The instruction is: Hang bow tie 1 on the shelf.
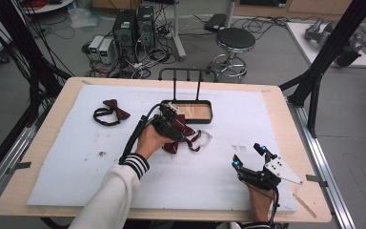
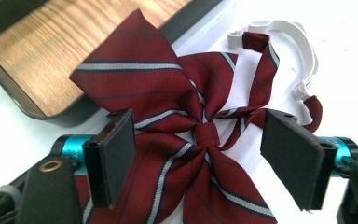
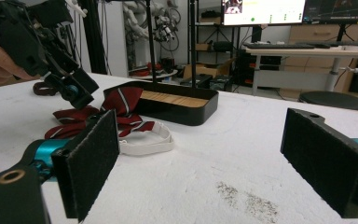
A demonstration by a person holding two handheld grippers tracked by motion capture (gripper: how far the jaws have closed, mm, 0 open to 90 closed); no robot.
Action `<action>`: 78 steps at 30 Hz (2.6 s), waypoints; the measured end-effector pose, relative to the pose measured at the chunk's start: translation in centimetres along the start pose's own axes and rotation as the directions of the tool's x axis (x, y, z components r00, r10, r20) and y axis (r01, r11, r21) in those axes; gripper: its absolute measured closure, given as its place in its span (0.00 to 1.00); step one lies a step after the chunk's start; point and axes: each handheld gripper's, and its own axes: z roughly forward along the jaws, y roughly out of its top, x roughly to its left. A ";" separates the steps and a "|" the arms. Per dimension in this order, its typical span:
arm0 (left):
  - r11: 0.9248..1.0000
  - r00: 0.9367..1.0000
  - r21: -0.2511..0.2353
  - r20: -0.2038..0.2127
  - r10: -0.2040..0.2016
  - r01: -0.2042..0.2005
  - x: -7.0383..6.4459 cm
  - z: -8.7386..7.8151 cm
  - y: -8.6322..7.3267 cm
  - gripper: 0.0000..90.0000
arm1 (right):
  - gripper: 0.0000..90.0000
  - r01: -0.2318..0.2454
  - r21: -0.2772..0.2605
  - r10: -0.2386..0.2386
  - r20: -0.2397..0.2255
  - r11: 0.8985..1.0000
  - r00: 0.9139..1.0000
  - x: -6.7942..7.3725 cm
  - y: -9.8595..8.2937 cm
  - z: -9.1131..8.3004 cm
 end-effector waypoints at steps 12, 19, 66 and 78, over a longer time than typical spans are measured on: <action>0.997 0.999 0.060 -0.016 -0.043 0.044 -0.2 0.9 0.2 0.39 | 0.12 -0.002 0.000 0.002 0.002 1.000 1.000 0.0 0.0 0.0; 0.994 0.997 0.078 -0.009 -0.077 0.078 -0.4 1.6 0.3 0.42 | 0.12 -0.001 0.000 0.001 0.003 1.000 1.000 0.0 0.0 0.0; 0.997 0.999 0.075 -0.042 0.006 -0.002 -1.2 2.4 -0.4 0.81 | 0.12 -0.002 -0.002 0.002 0.001 1.000 1.000 0.0 0.0 0.0; 0.996 0.997 -0.077 -0.070 0.032 -0.037 -0.7 -0.1 -1.2 0.81 | 0.12 0.001 0.000 -0.001 0.001 1.000 1.000 0.0 0.0 0.0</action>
